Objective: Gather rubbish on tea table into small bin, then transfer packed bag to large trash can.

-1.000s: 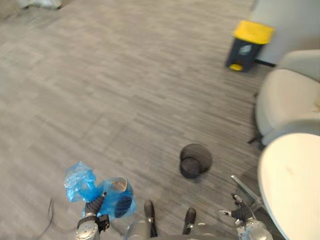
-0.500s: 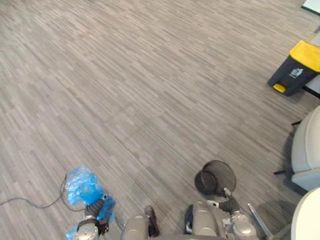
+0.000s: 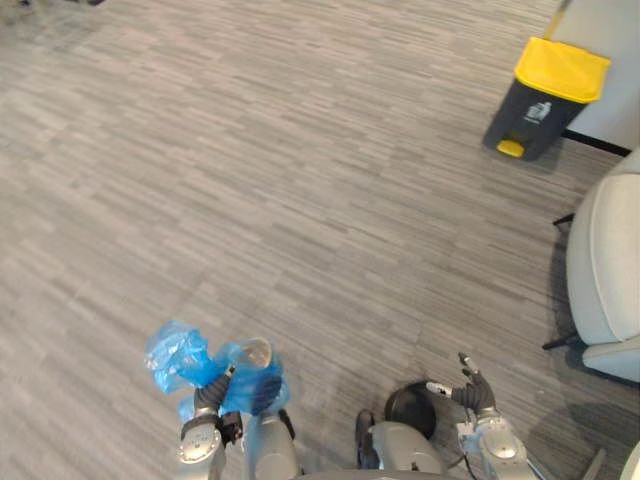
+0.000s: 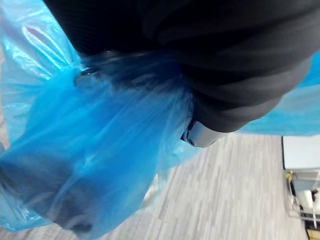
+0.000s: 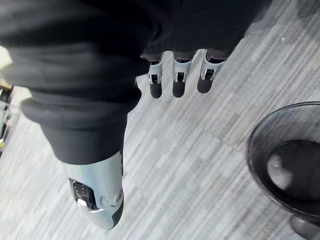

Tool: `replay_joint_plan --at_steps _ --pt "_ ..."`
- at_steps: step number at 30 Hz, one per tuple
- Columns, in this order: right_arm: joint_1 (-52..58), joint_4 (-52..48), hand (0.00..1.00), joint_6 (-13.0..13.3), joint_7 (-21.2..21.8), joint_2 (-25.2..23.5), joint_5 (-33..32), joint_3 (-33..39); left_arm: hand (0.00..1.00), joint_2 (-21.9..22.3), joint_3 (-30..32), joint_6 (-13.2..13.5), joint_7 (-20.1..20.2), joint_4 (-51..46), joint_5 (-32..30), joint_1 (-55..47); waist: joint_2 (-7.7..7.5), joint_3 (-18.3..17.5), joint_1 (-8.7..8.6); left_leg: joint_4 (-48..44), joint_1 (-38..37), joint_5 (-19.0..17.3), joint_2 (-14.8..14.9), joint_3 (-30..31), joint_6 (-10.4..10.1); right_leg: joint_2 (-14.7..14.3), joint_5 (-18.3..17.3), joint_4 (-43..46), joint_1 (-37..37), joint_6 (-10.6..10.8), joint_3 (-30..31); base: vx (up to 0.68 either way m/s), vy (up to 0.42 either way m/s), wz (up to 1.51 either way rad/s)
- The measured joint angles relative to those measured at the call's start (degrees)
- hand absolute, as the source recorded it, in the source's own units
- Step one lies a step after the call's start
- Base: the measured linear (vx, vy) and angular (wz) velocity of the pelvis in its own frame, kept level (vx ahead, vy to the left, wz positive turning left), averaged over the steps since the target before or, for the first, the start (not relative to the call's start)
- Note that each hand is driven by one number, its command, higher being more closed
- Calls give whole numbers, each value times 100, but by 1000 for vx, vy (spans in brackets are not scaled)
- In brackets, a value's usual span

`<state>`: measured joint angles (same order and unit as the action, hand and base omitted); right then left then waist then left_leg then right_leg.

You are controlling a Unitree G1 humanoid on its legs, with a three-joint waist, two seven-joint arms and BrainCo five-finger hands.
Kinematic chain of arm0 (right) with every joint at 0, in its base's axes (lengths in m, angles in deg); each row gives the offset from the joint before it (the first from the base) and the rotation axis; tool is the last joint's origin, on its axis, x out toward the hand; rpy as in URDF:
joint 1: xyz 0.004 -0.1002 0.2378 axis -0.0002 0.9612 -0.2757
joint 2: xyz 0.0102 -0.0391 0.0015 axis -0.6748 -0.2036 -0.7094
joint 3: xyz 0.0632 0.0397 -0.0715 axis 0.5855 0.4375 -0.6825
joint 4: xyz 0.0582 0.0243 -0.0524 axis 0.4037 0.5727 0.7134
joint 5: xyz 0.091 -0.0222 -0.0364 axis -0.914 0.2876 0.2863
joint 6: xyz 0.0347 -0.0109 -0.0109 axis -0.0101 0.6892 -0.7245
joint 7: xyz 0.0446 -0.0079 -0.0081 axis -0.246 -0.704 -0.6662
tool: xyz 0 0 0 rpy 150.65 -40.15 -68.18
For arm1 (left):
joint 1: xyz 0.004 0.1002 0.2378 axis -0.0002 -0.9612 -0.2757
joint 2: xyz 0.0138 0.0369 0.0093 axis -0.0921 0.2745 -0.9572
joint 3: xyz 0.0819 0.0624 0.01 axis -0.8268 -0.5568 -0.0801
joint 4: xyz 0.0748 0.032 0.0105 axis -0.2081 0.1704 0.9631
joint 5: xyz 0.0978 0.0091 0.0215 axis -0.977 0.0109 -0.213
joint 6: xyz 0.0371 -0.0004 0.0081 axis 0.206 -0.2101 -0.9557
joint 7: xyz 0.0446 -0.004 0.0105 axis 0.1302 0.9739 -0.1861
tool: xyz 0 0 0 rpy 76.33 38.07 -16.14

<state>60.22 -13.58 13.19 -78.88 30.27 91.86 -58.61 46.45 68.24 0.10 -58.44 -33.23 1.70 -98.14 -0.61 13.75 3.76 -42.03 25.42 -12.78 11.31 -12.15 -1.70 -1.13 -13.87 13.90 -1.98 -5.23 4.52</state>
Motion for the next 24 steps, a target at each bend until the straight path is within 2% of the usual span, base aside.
replay_joint_plan --at_steps 1,2,3,4,5,6,7,8,9,10,11,12,14,15,16,17,18,19,20,21,22,23,24 --pt "-10 15 0 7 0 31 0 17 100 7 -8 1 1 -14 -1 3 68 -69 34 939 28 179 -192 278 -243 42 -207 31 -74 167 172 667 372 -125" --pt "-29 91 0 11 -1 146 1 22 100 43 -15 48 -7 -24 -11 -94 192 -158 52 2182 1 370 -268 709 -480 -39 -555 165 -133 360 389 578 347 -84" --pt "-28 92 0 10 -2 156 1 22 100 49 -16 51 -8 -24 -13 -109 207 -167 51 2260 -2 386 -263 738 -496 -49 -587 178 -139 383 400 731 416 -118" --pt "-166 428 0 -24 -36 -1 3 37 100 -32 -16 13 -27 123 -20 -182 -66 -342 67 1888 -45 868 -510 801 -390 199 -945 565 -138 511 777 523 252 -106" --pt "-87 428 0 -2 -49 -120 9 49 100 -157 -11 -11 -23 86 -24 -172 -271 -460 44 1672 -103 569 -631 592 -149 366 -948 1145 74 687 879 527 235 -118" --pt "-74 434 0 3 -59 -178 22 61 100 -191 -21 -11 -22 49 -22 -152 -349 -431 35 1575 -243 399 -631 421 -137 425 -876 1598 205 984 925 627 249 -97" --pt "-82 434 0 2 -61 -261 47 54 100 -234 -56 -12 -22 -12 -22 -142 -433 -307 23 1441 -659 117 -629 191 22 480 -461 2783 551 1997 916 702 277 -88" --pt "-30 437 0 8 -68 -335 52 55 100 -303 -136 -28 -28 -65 -17 -135 -384 -270 -57 1418 -1039 -124 -602 65 89 540 -146 4077 1065 2121 694 672 248 -80" --pt "-12 442 0 0 -70 -352 51 31 100 -355 -183 -30 -40 -116 -17 -112 -381 -264 -147 1470 -1310 -221 -580 -22 127 573 -149 4668 1402 2077 444 404 129 -45" --pt "-30 441 0 -3 -71 -354 51 -13 100 -357 -214 -29 -41 -155 -17 -113 -375 -260 -162 1580 -1511 -252 -565 -98 136 619 -160 4862 1625 1988 226 496 92 -53" --pt "-97 443 0 1 -71 -360 51 -67 100 -374 -234 -27 -55 -201 -8 -84 -304 -218 -174 1929 -1964 -270 -497 -259 146 710 -264 4847 2016 1576 -303 602 84 -79" --pt "-146 449 0 6 -71 -364 50 -78 100 -410 -223 -25 -62 -205 -4 -25 -203 -171 -163 2302 -2392 -292 -398 -358 110 732 -365 4533 2358 1259 -861 605 68 -78" --pt "-264 502 0 30 -73 -371 50 -78 100 -506 -229 -23 -59 -184 -1 90 -172 -151 -252 2627 -2714 -291 -358 -400 106 755 -390 3814 2746 1173 -1324 448 -7 -32" --pt "-378 691 0 55 -86 -329 50 -59 100 -589 -197 -16 -56 -32 0 214 -155 -137 -377 2815 -2882 -289 -352 -386 103 740 -225 2757 2910 1019 -1548 513 -80 14" --pt "-483 950 0 43 -86 -244 50 -40 100 -608 -195 -19 -55 248 -3 437 -130 -96 -474 2979 -3084 -292 -364 -356 96 709 211 1529 2973 922 -1629 550 -136 31" --pt "-503 1052 0 23 -88 -206 50 -33 100 -616 -193 -21 -58 385 -7 526 -136 -74 -515 3053 -3208 -296 -396 -344 59 699 526 947 2962 892 -1623 713 -195 45" --pt "-487 1202 0 -18 -94 -121 50 -19 100 -624 -153 -25 -79 565 -17 609 -165 -73 -616 3135 -3485 -343 -407 -236 -199 652 1588 451 2868 641 -1601 751 -196 20" --pt "-547 1323 0 -33 -97 9 50 27 100 -530 -130 -30 -105 663 -26 612 116 -35 -606 3049 -3630 -385 -194 -115 -342 493 1718 788 2833 120 -1607 635 -161 8" --pt "-584 1327 0 -40 -98 -8 50 98 100 -548 -119 -25 -103 663 -28 612 122 -24 -605 2900 -3584 -262 -142 -73 -551 514 1444 1092 2927 100 -1595 635 -182 -10" --pt "-591 1319 0 -46 -96 -11 49 217 100 -509 -103 -27 -136 663 -28 616 137 28 -626 2476 -3611 23 -133 72 -794 586 984 1633 2901 45 -1660 620 -243 3" --pt "-531 1270 0 -61 -97 17 49 252 100 -384 -85 -27 -149 658 -28 599 191 102 -630 1417 -3410 432 -11 131 -624 542 660 1878 2566 -63 -1862 628 -277 1" --pt "-487 1219 0 -68 -93 23 49 234 100 -326 -90 -27 -146 636 -28 558 210 109 -607 697 -3210 849 116 131 -468 482 508 1807 2293 -113 -1877 595 -240 -28" --pt "-448 1027 0 -63 -99 -18 45 173 100 -248 -100 -5 -132 517 -27 412 204 122 -498 -777 -2628 1077 483 157 -279 276 305 1450 1755 -199 -1790 565 -169 -73"
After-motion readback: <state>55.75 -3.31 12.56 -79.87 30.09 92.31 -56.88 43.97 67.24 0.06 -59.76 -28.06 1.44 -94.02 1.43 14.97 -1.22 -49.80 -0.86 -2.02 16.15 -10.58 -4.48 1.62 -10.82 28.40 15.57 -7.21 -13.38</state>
